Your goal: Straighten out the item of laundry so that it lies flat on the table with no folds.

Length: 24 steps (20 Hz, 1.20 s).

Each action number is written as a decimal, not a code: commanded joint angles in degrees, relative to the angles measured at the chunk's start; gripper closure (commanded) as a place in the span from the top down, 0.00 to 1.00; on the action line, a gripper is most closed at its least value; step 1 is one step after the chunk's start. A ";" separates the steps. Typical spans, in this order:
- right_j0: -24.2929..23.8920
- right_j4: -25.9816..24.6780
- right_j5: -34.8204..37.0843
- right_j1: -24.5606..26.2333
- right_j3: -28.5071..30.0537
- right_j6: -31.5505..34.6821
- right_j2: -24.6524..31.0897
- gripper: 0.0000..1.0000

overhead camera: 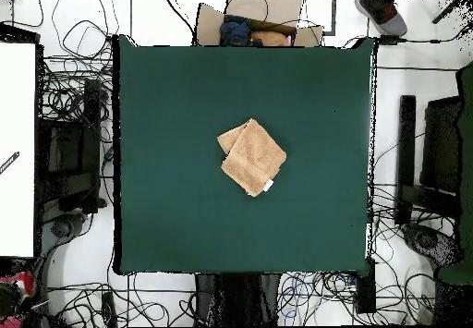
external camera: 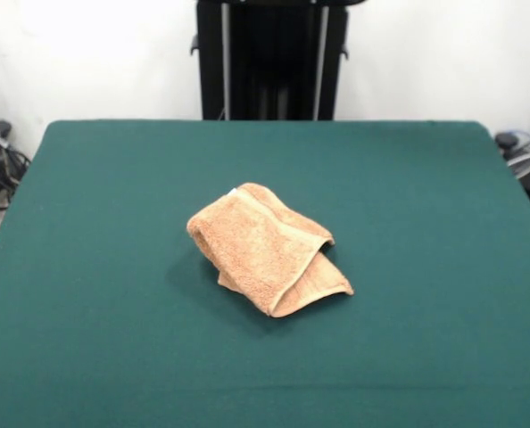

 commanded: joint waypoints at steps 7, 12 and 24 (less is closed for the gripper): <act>11.88 4.00 12.47 11.16 -5.89 28.68 -6.03 1.00; 13.01 1.80 13.52 8.69 -4.02 28.74 -7.34 1.00; 3.44 0.90 -5.74 2.53 10.20 26.03 8.39 1.00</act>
